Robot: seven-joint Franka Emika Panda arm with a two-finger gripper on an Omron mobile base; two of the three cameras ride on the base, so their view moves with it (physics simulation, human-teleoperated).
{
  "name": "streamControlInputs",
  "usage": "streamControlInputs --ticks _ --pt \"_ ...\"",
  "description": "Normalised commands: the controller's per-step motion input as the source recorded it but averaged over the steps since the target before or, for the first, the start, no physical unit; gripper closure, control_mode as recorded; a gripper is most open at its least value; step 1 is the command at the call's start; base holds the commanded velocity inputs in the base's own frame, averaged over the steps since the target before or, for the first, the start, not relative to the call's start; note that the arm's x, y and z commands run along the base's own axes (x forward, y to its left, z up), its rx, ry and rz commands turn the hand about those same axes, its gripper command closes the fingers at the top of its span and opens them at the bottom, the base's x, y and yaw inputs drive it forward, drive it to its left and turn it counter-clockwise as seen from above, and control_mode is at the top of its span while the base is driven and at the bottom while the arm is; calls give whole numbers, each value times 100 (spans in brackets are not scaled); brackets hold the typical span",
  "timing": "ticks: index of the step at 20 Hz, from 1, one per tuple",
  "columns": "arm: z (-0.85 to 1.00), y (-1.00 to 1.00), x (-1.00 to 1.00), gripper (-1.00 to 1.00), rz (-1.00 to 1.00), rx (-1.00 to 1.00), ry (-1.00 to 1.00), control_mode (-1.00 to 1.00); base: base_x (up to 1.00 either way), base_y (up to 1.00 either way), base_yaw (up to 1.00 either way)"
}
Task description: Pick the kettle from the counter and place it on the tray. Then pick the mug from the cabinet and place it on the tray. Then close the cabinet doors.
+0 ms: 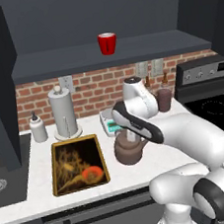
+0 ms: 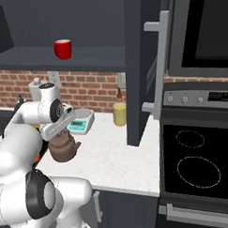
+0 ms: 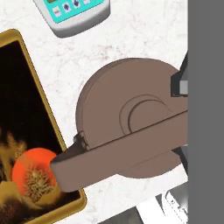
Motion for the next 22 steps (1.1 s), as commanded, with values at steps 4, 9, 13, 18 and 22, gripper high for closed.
streamControlInputs --ticks 4,9,13,18,22 --pt "33 58 1 100 -5 0 -5 -100 0 0 0" --pt "31 74 18 100 -3 0 0 -100 0 0 0" --pt "22 74 36 100 -1 0 3 -100 0 0 0" --pt "11 59 46 100 -1 0 8 -100 0 0 0" --pt "0 46 31 100 0 0 7 -100 0 0 0"
